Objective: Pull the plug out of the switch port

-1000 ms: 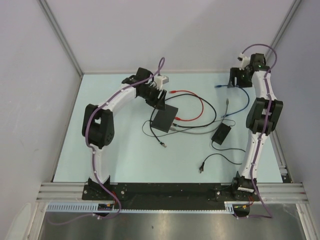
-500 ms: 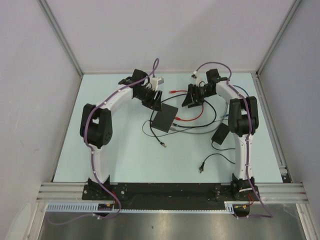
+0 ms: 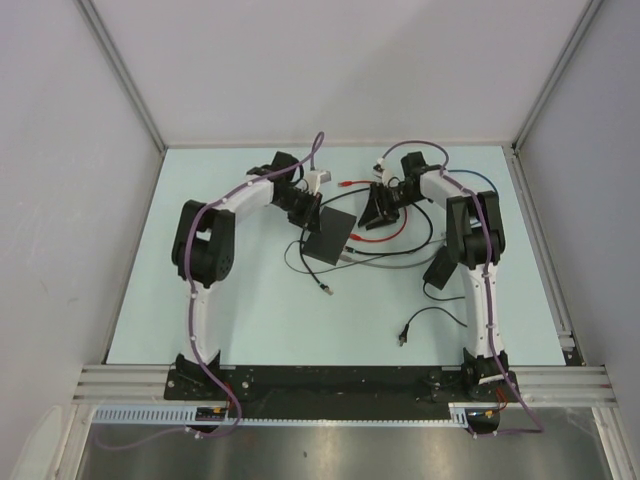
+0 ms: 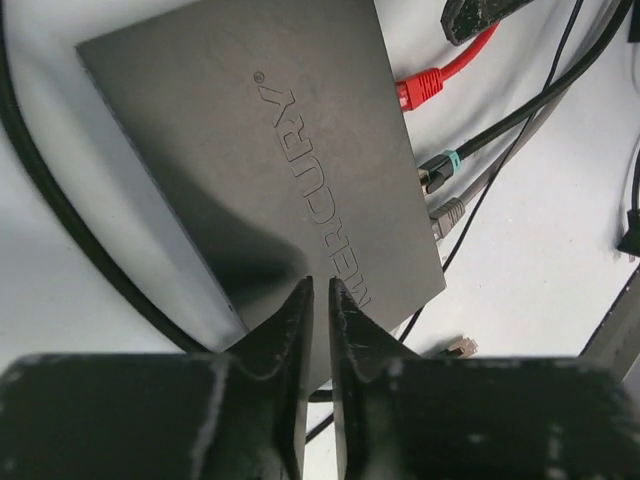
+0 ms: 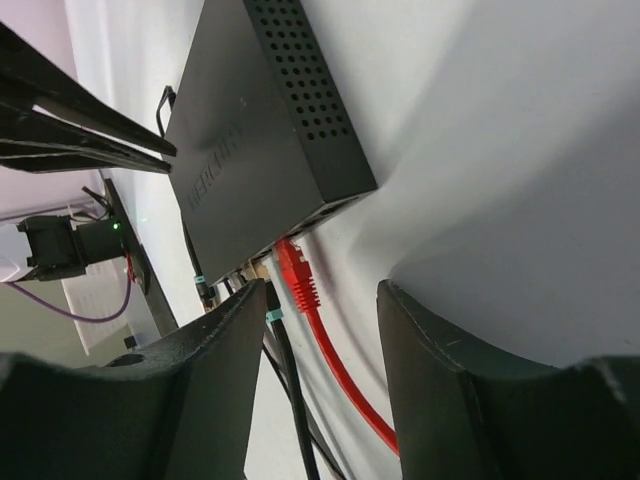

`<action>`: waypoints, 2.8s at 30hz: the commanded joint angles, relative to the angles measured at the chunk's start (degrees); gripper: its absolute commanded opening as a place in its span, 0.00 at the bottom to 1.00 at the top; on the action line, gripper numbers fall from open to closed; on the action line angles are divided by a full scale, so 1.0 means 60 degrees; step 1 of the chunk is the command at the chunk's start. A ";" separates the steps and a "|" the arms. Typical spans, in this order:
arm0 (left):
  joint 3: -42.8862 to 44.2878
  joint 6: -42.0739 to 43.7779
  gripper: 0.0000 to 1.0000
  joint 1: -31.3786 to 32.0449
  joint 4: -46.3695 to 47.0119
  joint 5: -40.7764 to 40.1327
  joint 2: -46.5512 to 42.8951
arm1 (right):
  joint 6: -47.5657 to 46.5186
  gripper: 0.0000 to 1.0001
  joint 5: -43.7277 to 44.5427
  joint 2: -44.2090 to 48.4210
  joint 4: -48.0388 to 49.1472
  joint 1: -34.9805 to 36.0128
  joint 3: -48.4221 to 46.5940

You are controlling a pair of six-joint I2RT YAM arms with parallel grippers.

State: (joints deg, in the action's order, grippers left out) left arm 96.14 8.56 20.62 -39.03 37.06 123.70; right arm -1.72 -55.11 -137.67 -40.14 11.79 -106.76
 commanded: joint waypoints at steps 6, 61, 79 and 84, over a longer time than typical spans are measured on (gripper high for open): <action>-0.0173 0.0142 0.00 0.0049 0.0117 0.0196 0.0404 | -0.0124 0.49 -0.0336 -0.0127 -0.0063 0.0451 0.0142; -0.0320 0.0112 0.00 0.0269 0.0176 -0.0317 0.0345 | -0.0139 0.30 0.2110 -0.0566 -0.0546 0.1213 -0.0092; -0.0247 0.0141 0.00 0.0269 0.0176 -0.0361 0.0360 | -0.0212 0.00 0.4306 -0.0201 -0.0707 0.1463 0.0259; -0.0203 0.0141 0.00 0.0269 0.0205 -0.0376 0.0360 | -0.0431 0.00 0.4074 -0.0142 -0.0781 0.1316 0.0405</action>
State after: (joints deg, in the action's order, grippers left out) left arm 95.57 8.43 21.74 -37.76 38.50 125.47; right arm -1.34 -41.65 -136.16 -44.64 19.00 -107.31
